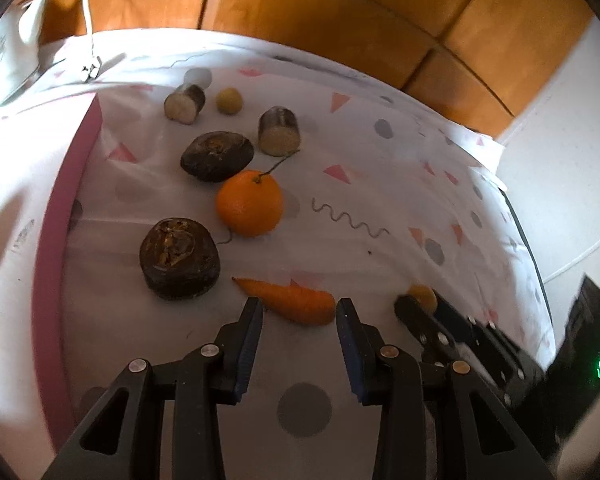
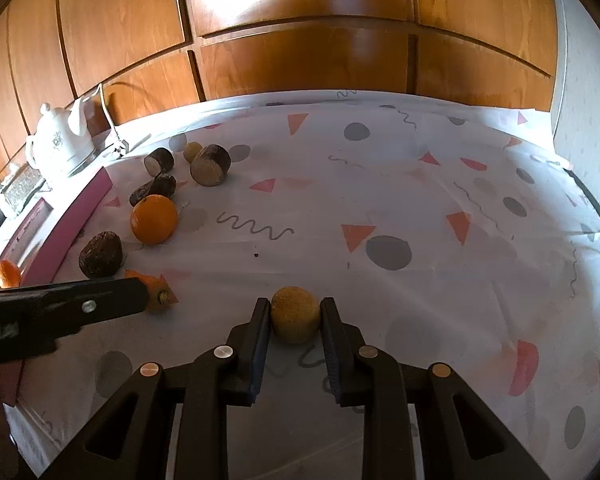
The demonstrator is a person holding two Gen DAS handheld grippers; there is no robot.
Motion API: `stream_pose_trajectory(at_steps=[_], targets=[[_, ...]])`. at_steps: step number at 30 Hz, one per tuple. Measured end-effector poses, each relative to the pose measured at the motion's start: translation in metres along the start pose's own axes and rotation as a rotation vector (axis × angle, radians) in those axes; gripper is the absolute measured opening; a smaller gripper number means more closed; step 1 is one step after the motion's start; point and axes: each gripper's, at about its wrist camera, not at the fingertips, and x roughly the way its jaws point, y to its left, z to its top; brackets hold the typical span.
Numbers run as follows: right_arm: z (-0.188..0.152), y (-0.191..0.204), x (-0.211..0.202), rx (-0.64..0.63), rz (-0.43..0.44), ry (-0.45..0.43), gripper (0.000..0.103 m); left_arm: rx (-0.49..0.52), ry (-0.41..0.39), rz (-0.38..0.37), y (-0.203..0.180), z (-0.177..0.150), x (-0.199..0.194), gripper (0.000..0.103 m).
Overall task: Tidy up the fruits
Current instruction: 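Close the left gripper on the carrot and lift it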
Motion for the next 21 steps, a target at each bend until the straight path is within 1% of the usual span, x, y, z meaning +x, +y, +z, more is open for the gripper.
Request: stream_pose_trajectory(at_steps=[1,3,5,7,8,9,10,12,13,15,16,19,21], targets=[[0.000,0.000,0.000,0.004,0.004,-0.001,0.025,-0.016,-0.002,0.000,0.000,0.002,0.002,0.044],[0.000,-0.001,0.001,0.013,0.013,-0.003,0.025,-0.038,-0.013,-0.002,-0.003,0.006,0.004,0.049],[0.000,-0.003,0.002,0.024,0.023,-0.006,0.025,-0.020,-0.036,0.017,-0.010,0.010,0.006,0.050],[0.000,-0.004,0.002,0.031,0.030,-0.008,0.025,0.017,-0.046,0.050,-0.017,0.012,0.008,0.048],[-0.001,-0.005,0.001,0.034,0.033,-0.009,0.025,0.031,-0.051,0.063,-0.018,0.011,0.008,0.044],[-0.001,-0.005,0.001,0.038,0.037,-0.010,0.025,0.051,-0.054,0.081,-0.017,0.009,0.008,0.036],[-0.001,-0.006,0.001,0.040,0.040,-0.011,0.025,0.076,-0.054,0.079,-0.016,0.007,0.007,0.035],[-0.001,-0.007,0.001,0.046,0.045,-0.012,0.025,0.097,-0.036,0.047,-0.011,0.003,0.006,0.032],[-0.001,-0.007,0.001,0.048,0.046,-0.013,0.025,0.100,-0.020,0.032,-0.008,0.001,0.005,0.032],[-0.002,-0.008,0.001,0.049,0.047,-0.013,0.025,0.098,-0.011,0.030,-0.006,-0.002,0.005,0.032],[-0.002,-0.007,0.001,0.050,0.046,-0.013,0.025,0.087,-0.002,0.028,-0.005,-0.003,0.005,0.032],[-0.002,-0.007,0.001,0.050,0.047,-0.013,0.025,0.043,0.022,-0.007,-0.002,-0.004,0.001,0.032],[-0.002,-0.008,0.001,0.052,0.049,-0.014,0.025,0.032,0.025,-0.001,-0.003,-0.005,0.000,0.032]])
